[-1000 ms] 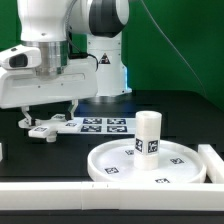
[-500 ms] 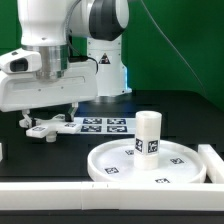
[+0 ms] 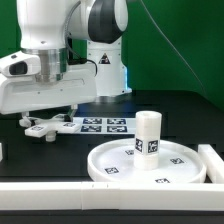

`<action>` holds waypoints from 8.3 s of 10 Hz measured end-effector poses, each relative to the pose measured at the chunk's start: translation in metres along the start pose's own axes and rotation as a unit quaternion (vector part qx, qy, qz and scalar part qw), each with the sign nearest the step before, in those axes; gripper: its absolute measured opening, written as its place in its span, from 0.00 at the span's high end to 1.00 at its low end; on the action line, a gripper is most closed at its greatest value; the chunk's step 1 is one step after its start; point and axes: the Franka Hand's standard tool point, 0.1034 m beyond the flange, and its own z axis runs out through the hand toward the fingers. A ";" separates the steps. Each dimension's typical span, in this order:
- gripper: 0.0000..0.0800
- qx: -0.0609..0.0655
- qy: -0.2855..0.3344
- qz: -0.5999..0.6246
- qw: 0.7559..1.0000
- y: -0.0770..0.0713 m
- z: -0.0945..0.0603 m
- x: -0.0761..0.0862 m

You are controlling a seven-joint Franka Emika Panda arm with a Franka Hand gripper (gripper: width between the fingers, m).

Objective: Assemble round table

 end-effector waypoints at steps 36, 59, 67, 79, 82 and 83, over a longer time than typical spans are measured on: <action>0.43 -0.002 0.016 0.046 0.999 -0.091 -0.129 0.202; 0.43 -0.006 0.004 0.017 1.000 -0.111 -0.094 0.202; 0.43 -0.007 0.005 0.021 1.000 -0.110 -0.094 0.203; 0.43 0.054 0.069 0.574 0.814 -0.112 -0.093 0.204; 0.43 0.077 0.057 0.688 0.719 -0.111 -0.092 0.203; 0.43 0.090 0.051 0.726 0.680 -0.111 -0.092 0.203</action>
Offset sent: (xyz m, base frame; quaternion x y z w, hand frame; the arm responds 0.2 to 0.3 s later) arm 0.0000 0.0000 0.0000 0.0000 0.0000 0.0000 1.0000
